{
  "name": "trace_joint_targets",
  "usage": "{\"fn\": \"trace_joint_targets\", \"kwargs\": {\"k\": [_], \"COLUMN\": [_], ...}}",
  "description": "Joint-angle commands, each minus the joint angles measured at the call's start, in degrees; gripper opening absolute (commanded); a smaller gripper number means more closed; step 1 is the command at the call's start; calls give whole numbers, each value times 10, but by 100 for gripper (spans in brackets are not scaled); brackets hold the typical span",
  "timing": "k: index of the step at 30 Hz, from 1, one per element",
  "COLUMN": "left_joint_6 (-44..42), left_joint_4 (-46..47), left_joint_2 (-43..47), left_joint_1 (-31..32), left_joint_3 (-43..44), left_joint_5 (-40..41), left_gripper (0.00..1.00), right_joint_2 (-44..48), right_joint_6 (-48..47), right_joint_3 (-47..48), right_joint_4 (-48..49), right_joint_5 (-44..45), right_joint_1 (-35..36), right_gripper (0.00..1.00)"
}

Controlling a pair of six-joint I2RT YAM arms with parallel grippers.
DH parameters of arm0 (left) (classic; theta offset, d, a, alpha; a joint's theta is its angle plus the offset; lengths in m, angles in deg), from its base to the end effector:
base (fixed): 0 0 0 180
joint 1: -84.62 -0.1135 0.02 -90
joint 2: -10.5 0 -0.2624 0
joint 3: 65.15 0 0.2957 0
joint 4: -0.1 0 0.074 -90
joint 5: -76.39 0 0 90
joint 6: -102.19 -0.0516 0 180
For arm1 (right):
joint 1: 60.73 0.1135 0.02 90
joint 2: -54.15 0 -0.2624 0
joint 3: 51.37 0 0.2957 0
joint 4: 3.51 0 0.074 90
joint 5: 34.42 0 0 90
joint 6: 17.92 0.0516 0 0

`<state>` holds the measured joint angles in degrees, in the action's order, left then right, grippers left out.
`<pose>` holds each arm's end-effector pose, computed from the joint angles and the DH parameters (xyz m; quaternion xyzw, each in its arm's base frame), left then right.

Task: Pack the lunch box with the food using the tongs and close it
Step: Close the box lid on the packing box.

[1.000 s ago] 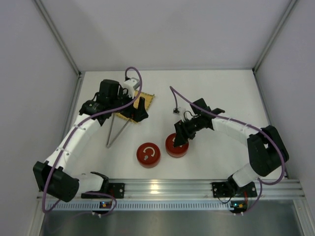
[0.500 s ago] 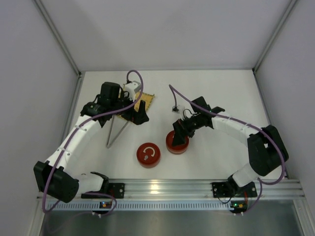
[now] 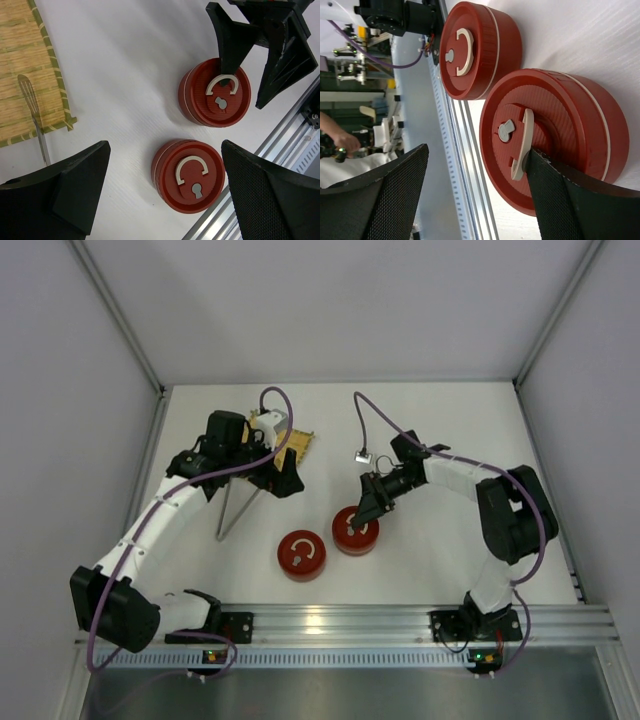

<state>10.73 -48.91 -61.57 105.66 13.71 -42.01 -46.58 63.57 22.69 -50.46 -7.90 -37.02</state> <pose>0.2910 -0.1382 0.3179 0.2704 0.8500 -0.2878 0.3488 0.3115 0.1872 0.1455 -0.3056 0.7879 0.5321 0.0512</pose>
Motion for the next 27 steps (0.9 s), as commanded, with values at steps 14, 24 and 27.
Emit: {"fn": "trace_joint_targets", "kwargs": {"k": [14,24,27], "left_joint_6": [1,2,0], "left_joint_4": [44,53,52], "left_joint_2": [14,16,16], "left_joint_1": [-2,-3,-2], "left_joint_3": [-11,-20,-21], "left_joint_5": [-24,-25,-24], "left_gripper": [97,97,97], "right_joint_2": [-95,-71,-66], "right_joint_6": [-156,-107,-107], "right_joint_3": [84,79,98], "right_joint_4": [-209,-161,-168], "right_joint_5": [-39,6,9], "right_joint_1": [-54,-74,-90], "right_gripper": [70,71,71]}}
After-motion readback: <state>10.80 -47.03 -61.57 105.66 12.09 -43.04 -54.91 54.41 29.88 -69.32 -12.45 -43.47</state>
